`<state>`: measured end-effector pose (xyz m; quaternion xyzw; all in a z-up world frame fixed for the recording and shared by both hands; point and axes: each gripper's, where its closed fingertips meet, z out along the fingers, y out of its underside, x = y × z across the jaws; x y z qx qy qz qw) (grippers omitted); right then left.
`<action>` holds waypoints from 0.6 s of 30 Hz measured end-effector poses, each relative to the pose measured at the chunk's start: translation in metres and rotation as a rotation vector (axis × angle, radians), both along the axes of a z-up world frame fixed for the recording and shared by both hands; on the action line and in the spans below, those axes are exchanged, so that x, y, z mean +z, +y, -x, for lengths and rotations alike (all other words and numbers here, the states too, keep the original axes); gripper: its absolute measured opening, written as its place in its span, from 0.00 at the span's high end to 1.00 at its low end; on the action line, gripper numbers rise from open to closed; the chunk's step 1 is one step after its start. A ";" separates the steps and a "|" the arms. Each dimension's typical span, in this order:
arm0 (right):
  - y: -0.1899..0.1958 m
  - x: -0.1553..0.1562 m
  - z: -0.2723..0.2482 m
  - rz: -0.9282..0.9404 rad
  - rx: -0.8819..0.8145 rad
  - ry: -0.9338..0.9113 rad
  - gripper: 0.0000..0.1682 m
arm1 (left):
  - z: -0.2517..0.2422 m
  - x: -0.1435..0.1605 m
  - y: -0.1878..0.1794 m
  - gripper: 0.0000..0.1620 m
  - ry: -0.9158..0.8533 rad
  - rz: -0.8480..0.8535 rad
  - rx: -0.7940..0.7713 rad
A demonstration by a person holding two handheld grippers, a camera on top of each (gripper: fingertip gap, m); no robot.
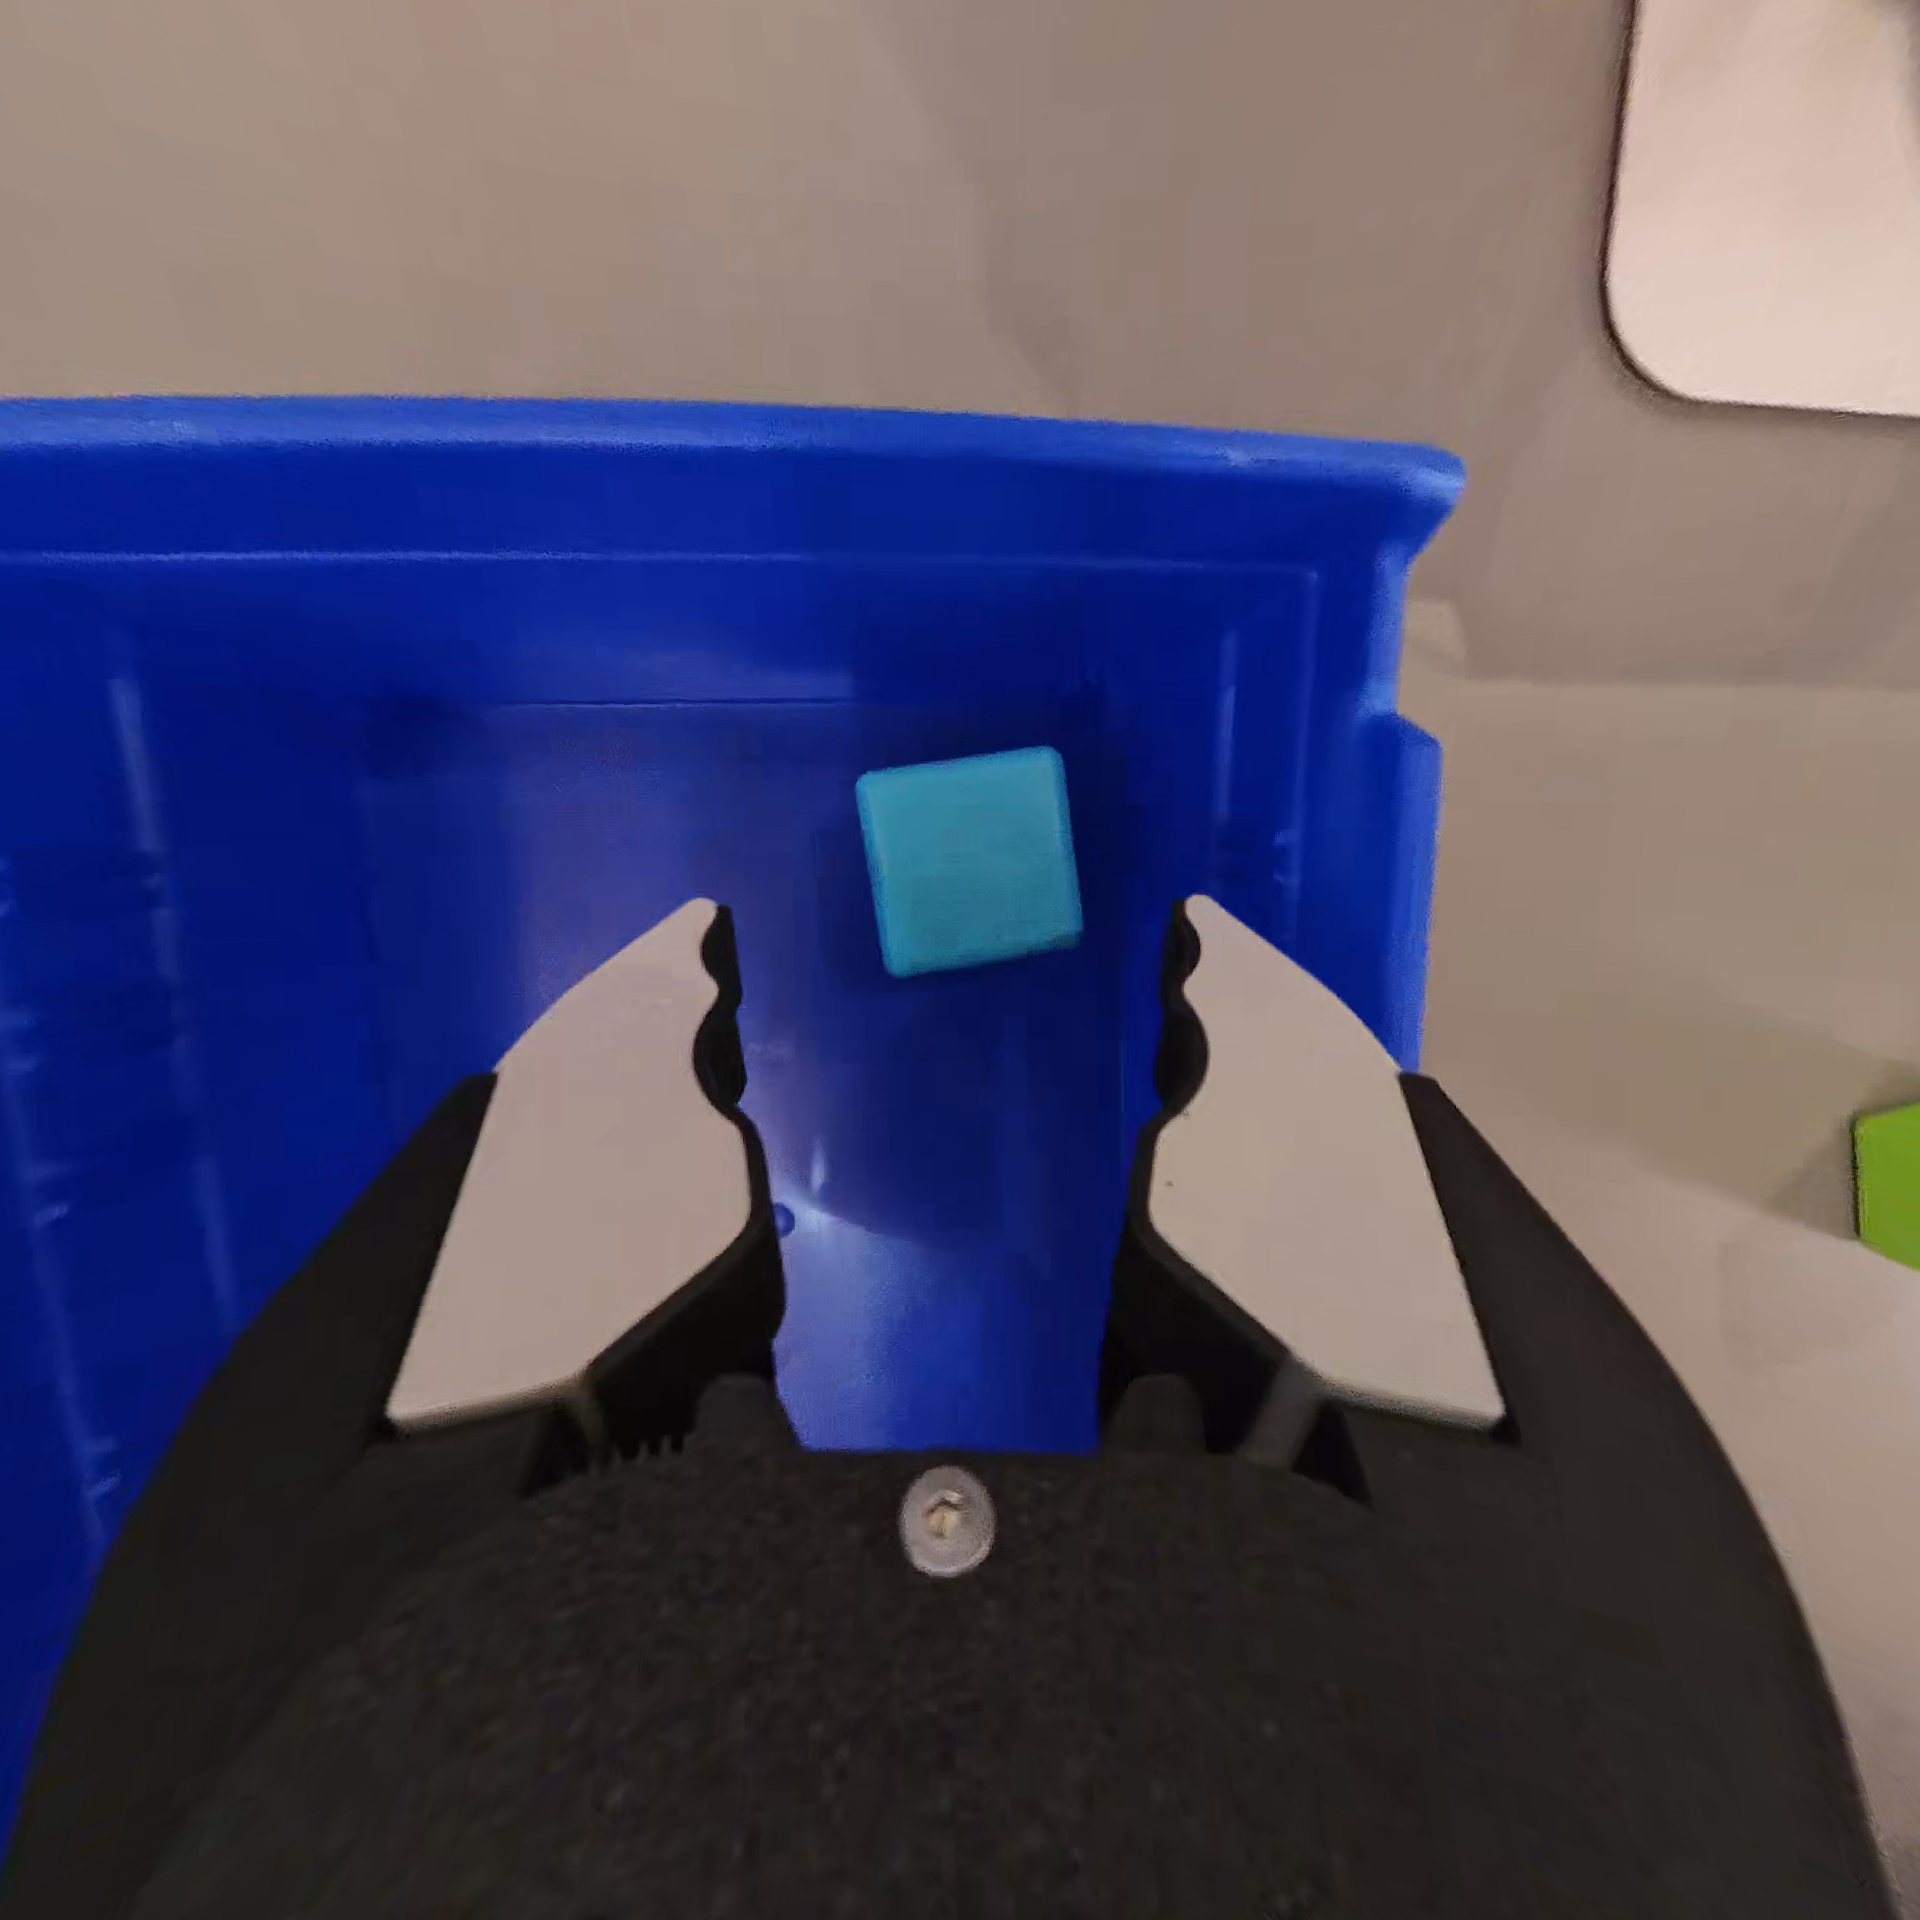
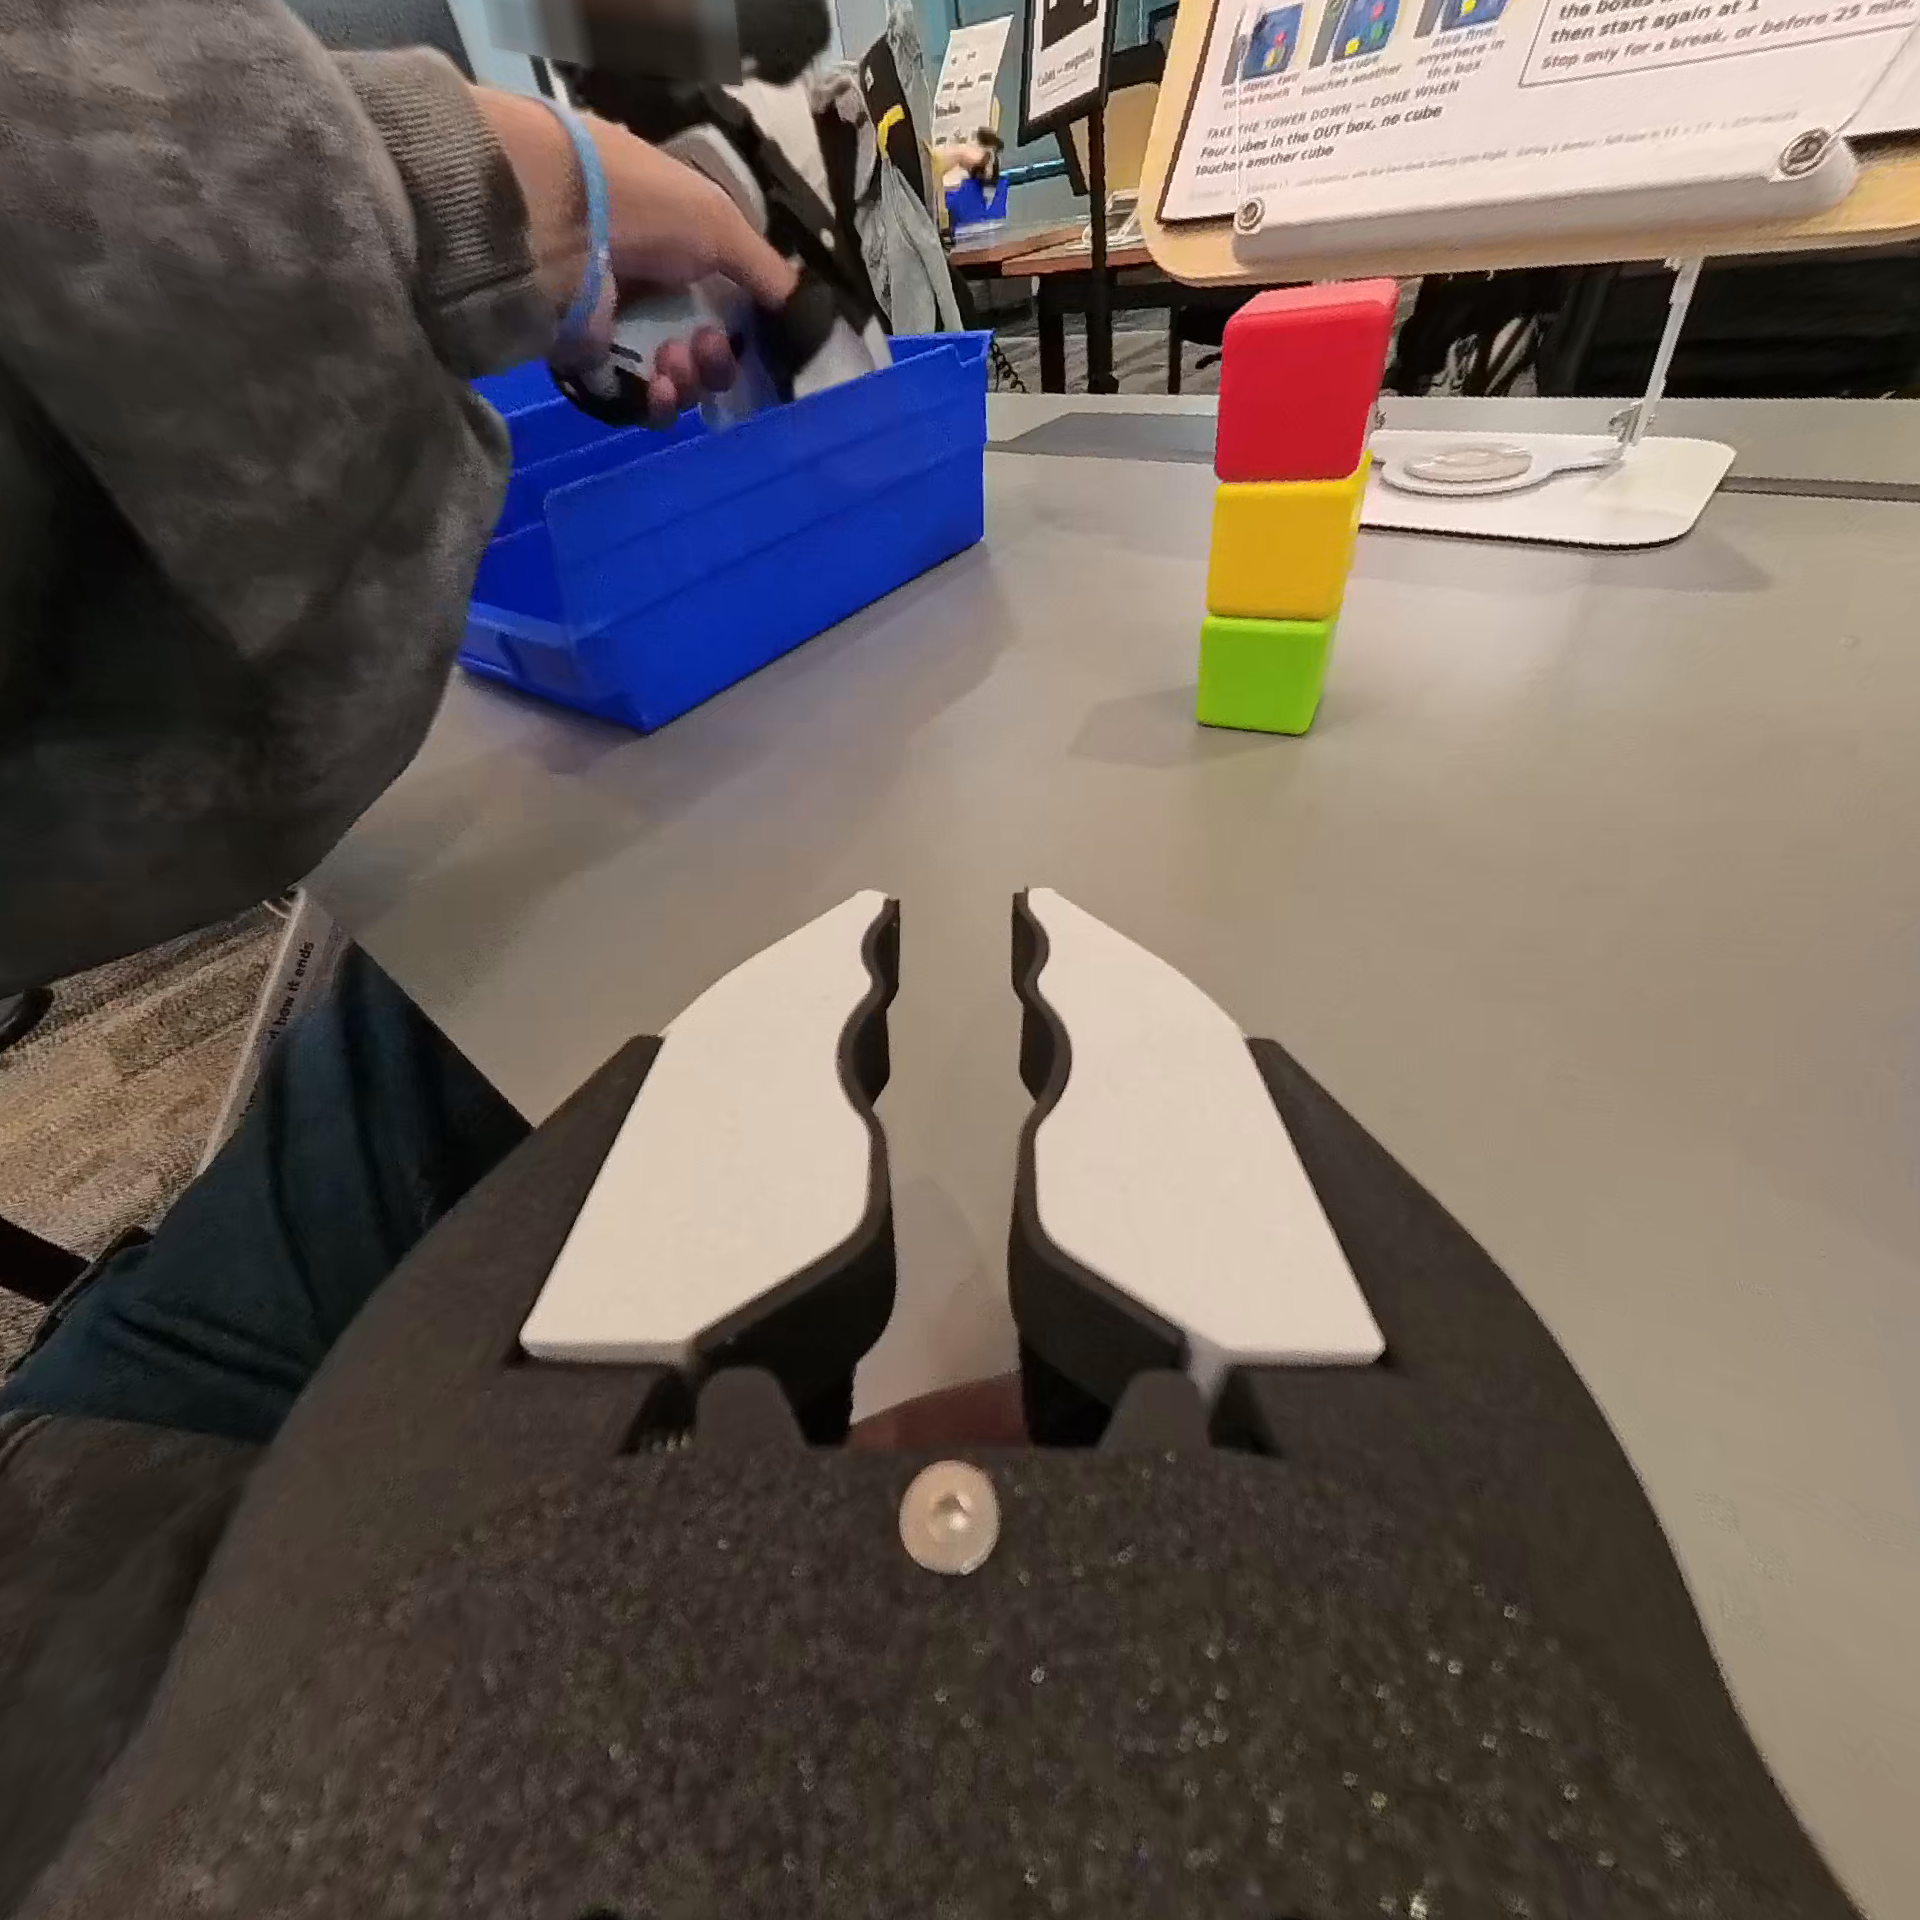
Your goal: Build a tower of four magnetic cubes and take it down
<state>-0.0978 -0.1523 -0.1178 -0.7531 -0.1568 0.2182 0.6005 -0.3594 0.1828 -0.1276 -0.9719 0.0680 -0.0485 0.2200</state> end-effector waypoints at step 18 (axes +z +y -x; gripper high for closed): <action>0.001 -0.003 -0.001 0.014 -0.004 -0.004 0.88 | -0.002 0.031 0.020 0.70 0.064 0.093 -0.241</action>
